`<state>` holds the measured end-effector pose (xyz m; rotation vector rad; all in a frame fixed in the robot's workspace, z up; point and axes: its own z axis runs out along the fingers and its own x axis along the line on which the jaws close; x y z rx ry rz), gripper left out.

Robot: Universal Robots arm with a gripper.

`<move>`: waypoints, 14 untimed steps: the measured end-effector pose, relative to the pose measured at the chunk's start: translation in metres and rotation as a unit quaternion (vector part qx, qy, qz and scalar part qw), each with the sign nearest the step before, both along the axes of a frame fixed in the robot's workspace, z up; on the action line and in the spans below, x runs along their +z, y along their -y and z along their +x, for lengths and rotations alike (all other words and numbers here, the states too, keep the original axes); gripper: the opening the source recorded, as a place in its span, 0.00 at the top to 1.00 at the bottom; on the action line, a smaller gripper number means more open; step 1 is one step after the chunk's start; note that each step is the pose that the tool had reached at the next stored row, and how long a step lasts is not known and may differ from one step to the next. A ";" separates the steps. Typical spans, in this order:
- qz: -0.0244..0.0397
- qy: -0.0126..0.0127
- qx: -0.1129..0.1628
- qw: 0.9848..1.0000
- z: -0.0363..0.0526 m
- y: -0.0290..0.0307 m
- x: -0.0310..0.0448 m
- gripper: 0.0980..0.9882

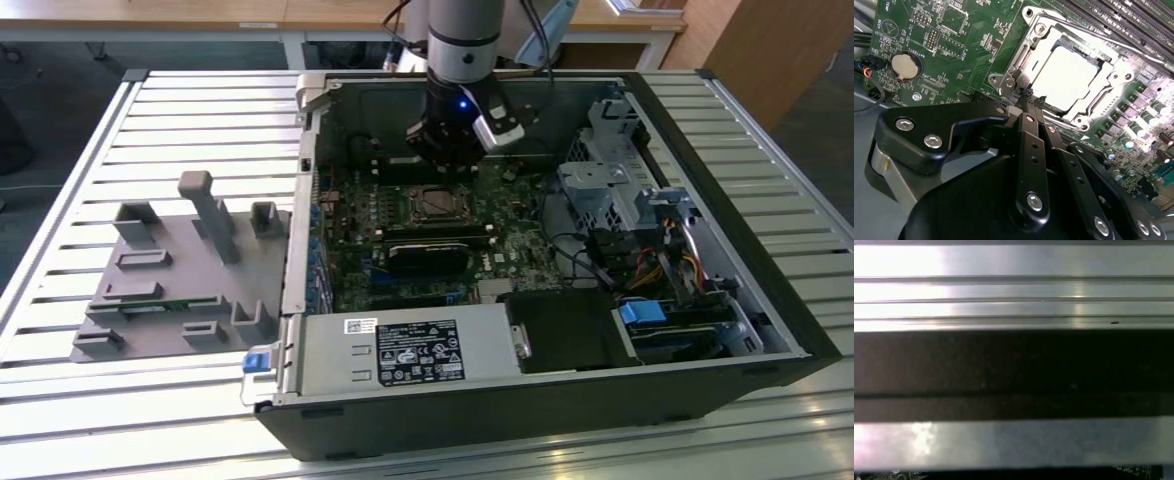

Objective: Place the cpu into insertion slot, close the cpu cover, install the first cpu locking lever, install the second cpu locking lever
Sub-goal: 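Install the second cpu locking lever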

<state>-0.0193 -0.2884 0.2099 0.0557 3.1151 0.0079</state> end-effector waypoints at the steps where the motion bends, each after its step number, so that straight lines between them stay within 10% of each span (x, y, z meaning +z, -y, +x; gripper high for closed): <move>1: 0.000 0.000 0.000 1.000 0.0000 0.0006 0.0000 0.99; 14: 0.000 0.000 0.000 1.000 0.0000 0.0068 0.0030 0.99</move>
